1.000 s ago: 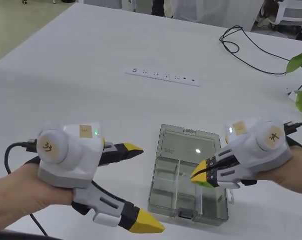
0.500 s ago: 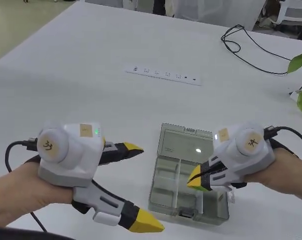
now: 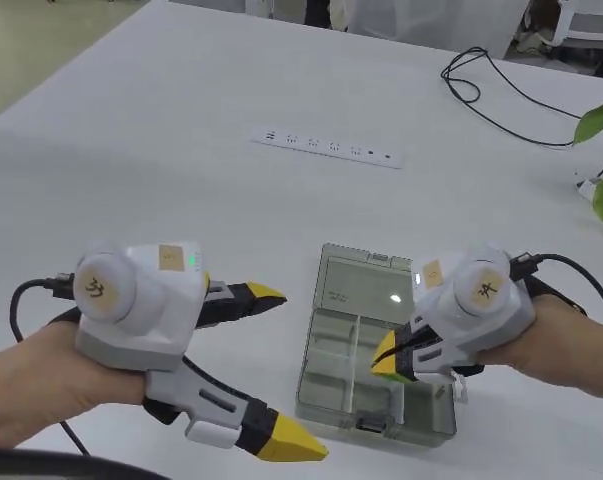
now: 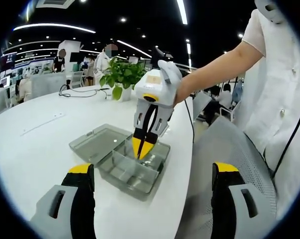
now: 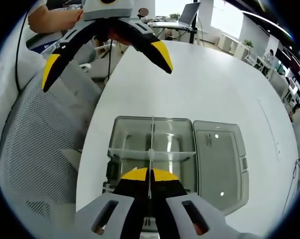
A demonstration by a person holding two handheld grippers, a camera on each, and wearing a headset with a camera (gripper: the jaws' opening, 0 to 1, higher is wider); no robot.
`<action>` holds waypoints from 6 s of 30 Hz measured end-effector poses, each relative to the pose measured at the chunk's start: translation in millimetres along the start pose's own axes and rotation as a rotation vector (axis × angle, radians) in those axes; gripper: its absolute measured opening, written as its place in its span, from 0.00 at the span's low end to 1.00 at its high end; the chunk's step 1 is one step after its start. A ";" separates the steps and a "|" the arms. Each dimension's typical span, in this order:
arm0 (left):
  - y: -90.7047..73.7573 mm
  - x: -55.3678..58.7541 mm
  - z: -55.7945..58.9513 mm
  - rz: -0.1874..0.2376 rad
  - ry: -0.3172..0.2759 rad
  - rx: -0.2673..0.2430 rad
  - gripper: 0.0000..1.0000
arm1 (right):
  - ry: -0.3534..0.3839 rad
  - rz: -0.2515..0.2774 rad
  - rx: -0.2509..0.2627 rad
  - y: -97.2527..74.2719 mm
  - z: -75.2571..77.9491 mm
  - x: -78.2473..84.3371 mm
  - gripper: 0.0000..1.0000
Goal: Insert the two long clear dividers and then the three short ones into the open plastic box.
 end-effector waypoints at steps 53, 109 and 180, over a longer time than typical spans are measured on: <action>-6.1 -3.5 -1.4 -0.004 -0.004 -0.016 1.00 | 0.267 0.186 0.165 -112.4 -44.2 86.4 0.43; -7.4 -3.0 -5.3 -0.021 -0.015 -0.022 1.00 | 0.156 -0.321 0.067 -88.5 -48.8 209.2 0.33; 72.9 -71.2 50.0 0.008 -0.705 0.089 0.20 | -0.106 -0.116 0.359 -121.3 -87.9 -43.2 0.33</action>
Point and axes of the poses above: the centre of the closed fingertips' face, and the gripper's own axes: y roughly forward along the fingers, z roughly to its right, x roughly out of its underside, the point moved 6 cm from there along -y, roughly backward along the fingers, and after that the axes turned 10 degrees about -x, right-handed, at the moved point
